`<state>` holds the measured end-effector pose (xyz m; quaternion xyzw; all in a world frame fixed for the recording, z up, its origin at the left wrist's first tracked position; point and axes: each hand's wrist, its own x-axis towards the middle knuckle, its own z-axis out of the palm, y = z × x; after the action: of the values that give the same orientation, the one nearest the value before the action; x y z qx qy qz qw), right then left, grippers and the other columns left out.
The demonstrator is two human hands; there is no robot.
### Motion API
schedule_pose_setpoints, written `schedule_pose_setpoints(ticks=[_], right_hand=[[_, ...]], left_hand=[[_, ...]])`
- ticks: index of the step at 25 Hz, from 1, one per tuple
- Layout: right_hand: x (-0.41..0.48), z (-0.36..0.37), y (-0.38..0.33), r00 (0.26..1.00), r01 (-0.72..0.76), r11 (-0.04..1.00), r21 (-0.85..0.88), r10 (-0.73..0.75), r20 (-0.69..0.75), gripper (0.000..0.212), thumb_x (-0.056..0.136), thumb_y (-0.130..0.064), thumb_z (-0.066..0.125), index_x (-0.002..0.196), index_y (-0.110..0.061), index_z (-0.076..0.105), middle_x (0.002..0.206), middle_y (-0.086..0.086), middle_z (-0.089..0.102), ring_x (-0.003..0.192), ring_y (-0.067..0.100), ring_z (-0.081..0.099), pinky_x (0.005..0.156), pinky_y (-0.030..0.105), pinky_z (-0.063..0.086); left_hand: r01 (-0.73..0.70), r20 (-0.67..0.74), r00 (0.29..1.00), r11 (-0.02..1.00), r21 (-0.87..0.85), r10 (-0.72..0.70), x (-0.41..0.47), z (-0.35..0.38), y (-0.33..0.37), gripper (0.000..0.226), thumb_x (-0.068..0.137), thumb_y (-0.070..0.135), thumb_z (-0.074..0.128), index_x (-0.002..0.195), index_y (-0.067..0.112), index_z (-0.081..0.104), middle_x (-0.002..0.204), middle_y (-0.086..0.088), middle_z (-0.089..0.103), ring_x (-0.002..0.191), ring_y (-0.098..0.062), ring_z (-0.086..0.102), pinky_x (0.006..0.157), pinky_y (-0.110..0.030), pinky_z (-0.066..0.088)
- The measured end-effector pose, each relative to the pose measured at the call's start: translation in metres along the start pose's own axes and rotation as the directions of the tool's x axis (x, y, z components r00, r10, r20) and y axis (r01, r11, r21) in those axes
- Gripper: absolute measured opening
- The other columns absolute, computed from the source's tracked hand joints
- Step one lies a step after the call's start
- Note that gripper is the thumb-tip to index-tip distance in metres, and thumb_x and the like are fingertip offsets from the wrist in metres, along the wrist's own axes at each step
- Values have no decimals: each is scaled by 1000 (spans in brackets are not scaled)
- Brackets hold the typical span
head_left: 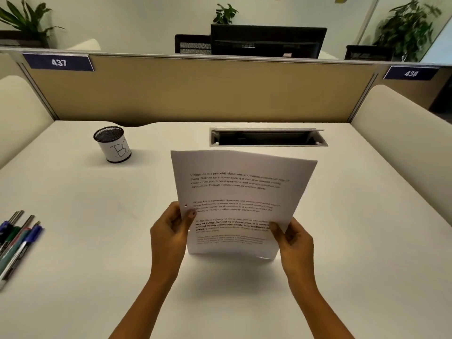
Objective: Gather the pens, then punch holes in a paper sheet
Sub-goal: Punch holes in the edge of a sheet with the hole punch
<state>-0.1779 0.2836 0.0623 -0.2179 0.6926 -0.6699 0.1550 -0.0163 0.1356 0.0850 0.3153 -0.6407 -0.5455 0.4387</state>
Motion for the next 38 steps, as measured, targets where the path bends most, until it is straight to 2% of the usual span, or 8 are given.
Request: schedule_pose_setpoints(ticks=[7, 15, 20, 25, 28, 32, 36, 38], right_hand=[[-10, 1, -5, 998, 57, 998, 36, -58, 18, 17, 85, -25, 62, 89, -41, 66, 89, -18, 72, 85, 5, 67, 70, 13, 55], [-20, 5, 6, 1000, 24, 999, 42, -25, 6, 17, 83, -29, 62, 91, -44, 66, 91, -20, 72, 86, 5, 67, 66, 10, 53], [-22, 6, 25, 999, -24, 999, -34, 25, 27, 18, 87, -18, 63, 88, -36, 65, 91, -15, 72, 86, 10, 67, 79, 22, 57], [-8, 0, 0, 993, 116, 986, -119, -112, 39, 16, 87, -11, 64, 78, -24, 63, 80, -13, 71, 76, 16, 65, 64, 10, 49], [0, -5, -41, 931, 364, 904, -223, -347, 110, 33, 87, -4, 62, 75, -35, 61, 73, -19, 67, 68, 1, 60, 57, 4, 43], [10, -8, -90, 794, 607, 711, -354, -559, 238, 17, 90, -8, 58, 90, -23, 66, 85, -15, 66, 76, -5, 61, 65, 2, 47], [14, -7, -123, 745, 663, 547, -511, -553, 374, 14, 89, -18, 55, 90, -12, 68, 89, 3, 72, 71, 5, 59, 65, 0, 46], [13, -3, -134, 761, 649, 505, -569, -444, 473, 22, 87, -27, 54, 92, -11, 68, 93, 6, 72, 75, 16, 65, 70, 12, 51]], left_hand=[[-102, -83, 991, 994, 42, 105, -16, -9, 2, 16, 88, 16, 61, 87, 31, 60, 93, 17, 70, 88, -9, 65, 69, -9, 52], [-38, -131, 991, 999, 36, 42, -24, -13, -10, 19, 88, 8, 63, 86, 28, 63, 91, 11, 72, 84, -9, 67, 66, -9, 51], [29, -123, 992, 992, 123, -14, -32, -15, -28, 18, 88, 10, 63, 87, 27, 63, 89, 15, 72, 86, -11, 67, 69, -12, 53], [-26, -200, 979, 994, 107, 47, -19, -33, -18, 47, 83, 10, 68, 123, 26, 52, 123, 16, 61, 112, -4, 59, 93, -17, 49], [-85, -319, 939, 987, 139, 126, -2, -47, -5, 67, 79, 19, 70, 137, 22, 37, 142, 10, 46, 129, -4, 44, 105, -23, 38], [-88, -391, 910, 986, 141, 138, 15, -64, 8, 78, 75, 34, 69, 142, 23, 31, 149, 6, 37, 136, -6, 36, 113, -29, 32], [-168, -365, 905, 971, 170, 220, 16, -73, 8, 76, 77, 26, 71, 142, 23, 31, 148, 8, 39, 137, -7, 36, 115, -35, 30], [-185, -341, 909, 964, 190, 241, 13, -74, 5, 75, 77, 26, 72, 140, 25, 32, 146, 10, 40, 136, -7, 36, 114, -33, 29]])
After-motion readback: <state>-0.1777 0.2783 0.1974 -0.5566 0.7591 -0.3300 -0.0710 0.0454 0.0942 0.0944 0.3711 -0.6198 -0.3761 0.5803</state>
